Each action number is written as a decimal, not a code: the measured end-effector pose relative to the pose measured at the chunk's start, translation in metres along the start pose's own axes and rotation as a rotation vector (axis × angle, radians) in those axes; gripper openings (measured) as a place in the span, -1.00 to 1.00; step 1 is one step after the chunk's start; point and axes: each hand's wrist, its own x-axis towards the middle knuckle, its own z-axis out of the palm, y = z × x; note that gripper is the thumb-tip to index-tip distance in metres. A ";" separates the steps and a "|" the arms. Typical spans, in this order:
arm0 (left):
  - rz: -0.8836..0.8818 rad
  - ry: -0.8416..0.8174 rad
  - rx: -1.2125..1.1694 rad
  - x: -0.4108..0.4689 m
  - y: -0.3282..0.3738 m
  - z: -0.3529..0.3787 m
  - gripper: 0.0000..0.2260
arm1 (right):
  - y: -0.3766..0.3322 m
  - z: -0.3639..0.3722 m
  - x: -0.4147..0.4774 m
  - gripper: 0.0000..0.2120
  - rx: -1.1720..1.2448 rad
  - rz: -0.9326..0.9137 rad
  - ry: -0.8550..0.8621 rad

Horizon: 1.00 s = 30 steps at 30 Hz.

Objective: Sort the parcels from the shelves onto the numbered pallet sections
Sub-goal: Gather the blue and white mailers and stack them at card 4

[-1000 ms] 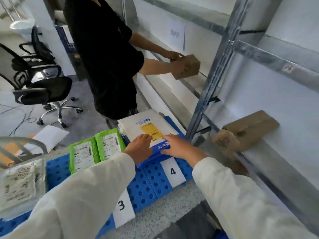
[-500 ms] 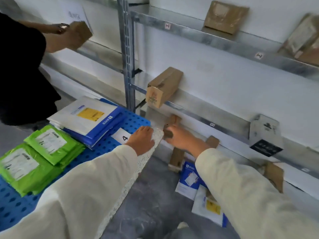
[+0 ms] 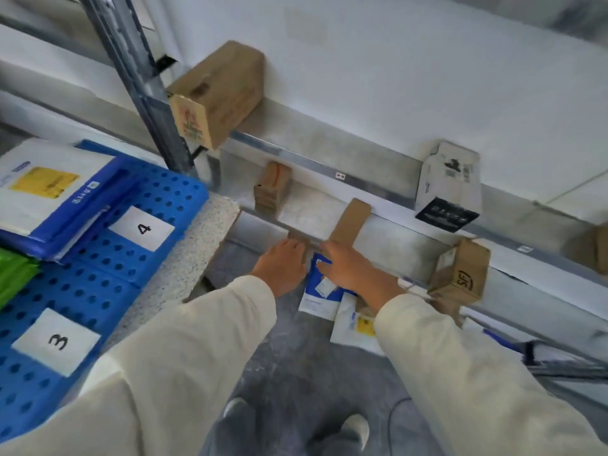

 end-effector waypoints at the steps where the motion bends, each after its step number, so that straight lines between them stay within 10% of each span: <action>1: -0.009 -0.019 0.001 0.005 0.005 0.016 -0.68 | 0.015 0.009 0.002 -0.63 0.008 -0.003 -0.025; 30: 0.408 -0.170 0.184 0.336 -0.134 0.676 -0.67 | 0.489 0.489 0.314 -0.62 -0.034 0.277 0.060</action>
